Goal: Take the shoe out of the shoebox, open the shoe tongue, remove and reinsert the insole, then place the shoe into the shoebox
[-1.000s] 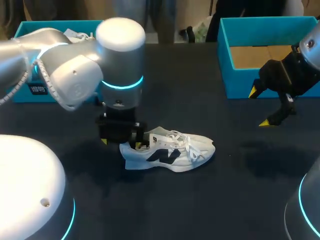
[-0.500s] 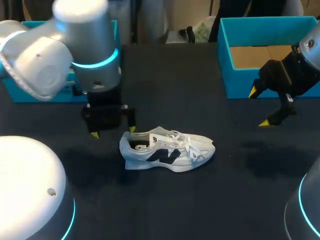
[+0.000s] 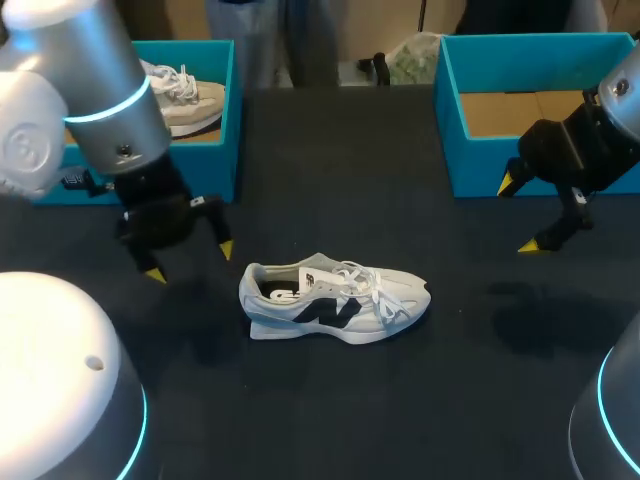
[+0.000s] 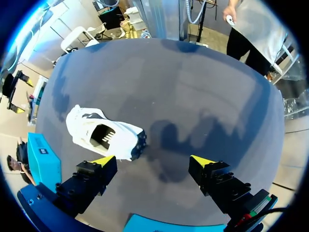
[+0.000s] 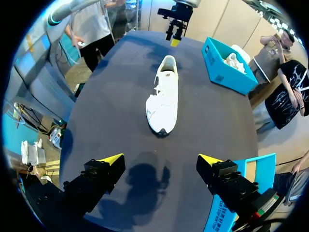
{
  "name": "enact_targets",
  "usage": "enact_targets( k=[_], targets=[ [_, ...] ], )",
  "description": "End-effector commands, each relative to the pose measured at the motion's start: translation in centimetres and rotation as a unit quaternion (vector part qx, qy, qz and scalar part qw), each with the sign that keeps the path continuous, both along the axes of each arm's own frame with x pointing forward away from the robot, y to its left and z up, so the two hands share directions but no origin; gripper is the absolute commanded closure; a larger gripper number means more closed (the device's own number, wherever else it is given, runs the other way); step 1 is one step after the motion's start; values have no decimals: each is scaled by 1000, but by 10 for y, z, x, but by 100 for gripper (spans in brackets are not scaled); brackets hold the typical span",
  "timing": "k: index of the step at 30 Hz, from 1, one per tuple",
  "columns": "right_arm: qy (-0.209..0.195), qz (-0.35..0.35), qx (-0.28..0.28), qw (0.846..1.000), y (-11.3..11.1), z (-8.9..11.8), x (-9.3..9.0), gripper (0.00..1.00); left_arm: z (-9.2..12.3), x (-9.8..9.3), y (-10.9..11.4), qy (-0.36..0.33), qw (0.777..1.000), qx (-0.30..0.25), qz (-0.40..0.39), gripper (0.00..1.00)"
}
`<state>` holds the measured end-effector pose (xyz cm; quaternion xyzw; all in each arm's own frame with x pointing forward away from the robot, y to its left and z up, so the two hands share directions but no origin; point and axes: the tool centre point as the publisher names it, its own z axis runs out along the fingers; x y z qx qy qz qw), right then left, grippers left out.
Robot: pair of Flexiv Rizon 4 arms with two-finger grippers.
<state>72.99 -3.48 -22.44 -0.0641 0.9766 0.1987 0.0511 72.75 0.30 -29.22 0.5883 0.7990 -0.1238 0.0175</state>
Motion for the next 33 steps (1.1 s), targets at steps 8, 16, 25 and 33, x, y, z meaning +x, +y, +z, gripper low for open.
enact_targets(
  k=[8,16,25,33],
  targets=[
    [0,0,-1,1000,0,-1,0,0,-1,-4,4,-11,1000,-23,5,0],
    [0,0,-1,1000,0,-1,0,0,2,9,32,86,989,-69,98,0],
    [0,0,-1,1000,0,-1,0,0,-7,10,59,165,961,-126,183,0],
    [0,0,-1,1000,0,-1,0,0,-22,10,79,239,919,-204,237,0]
  ],
)
